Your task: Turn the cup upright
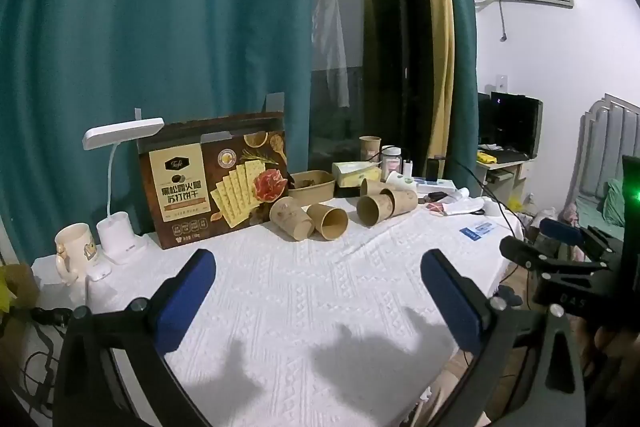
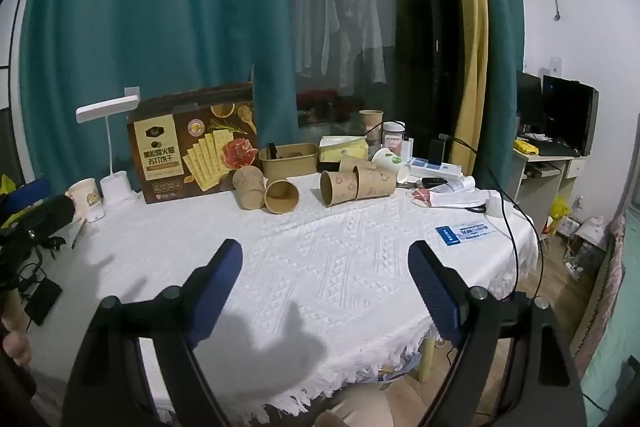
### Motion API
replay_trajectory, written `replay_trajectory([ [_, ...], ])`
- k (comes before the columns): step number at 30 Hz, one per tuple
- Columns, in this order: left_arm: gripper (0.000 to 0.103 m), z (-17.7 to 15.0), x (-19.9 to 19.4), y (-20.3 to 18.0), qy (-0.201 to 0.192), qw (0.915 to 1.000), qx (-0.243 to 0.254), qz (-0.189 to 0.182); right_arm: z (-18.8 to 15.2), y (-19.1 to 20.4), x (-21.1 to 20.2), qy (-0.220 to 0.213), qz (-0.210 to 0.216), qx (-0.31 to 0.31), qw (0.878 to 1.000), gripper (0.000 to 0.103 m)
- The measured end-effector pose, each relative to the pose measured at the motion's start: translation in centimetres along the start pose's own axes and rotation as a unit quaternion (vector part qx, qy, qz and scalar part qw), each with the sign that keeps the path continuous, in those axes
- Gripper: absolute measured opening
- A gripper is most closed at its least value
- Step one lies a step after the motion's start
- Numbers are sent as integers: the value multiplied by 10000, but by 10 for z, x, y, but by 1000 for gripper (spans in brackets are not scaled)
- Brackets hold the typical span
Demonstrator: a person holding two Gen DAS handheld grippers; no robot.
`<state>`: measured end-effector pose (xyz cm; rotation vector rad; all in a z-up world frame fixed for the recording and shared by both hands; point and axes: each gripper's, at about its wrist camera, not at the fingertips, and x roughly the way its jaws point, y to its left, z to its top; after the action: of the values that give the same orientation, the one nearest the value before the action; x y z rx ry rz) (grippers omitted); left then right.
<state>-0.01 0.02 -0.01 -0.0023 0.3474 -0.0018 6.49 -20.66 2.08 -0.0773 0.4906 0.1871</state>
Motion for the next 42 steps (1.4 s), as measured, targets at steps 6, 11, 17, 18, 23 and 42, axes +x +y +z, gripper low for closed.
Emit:
replay_trajectory([
  [6, 102, 0, 0, 0, -24, 10000, 3, -2, 1, -1, -2, -4, -1, 2, 10000, 83],
  [11, 102, 0, 2, 0, -28, 10000, -3, -3, 1, -1, -3, -28, -3, 1, 10000, 83],
  [17, 102, 3, -2, -3, -63, 10000, 5, -3, 2, 0, -4, -42, -4, 0, 10000, 83],
  [18, 102, 4, -3, -2, -71, 10000, 6, -1, 2, 0, -4, -44, -3, 3, 10000, 83],
  [23, 102, 7, -3, -2, -82, 10000, -13, -17, 2, 0, -4, -47, -4, 2, 10000, 83],
  [42, 102, 12, -2, -1, -41, 10000, -34, -51, 4, -1, -6, -48, -10, -14, 10000, 83],
])
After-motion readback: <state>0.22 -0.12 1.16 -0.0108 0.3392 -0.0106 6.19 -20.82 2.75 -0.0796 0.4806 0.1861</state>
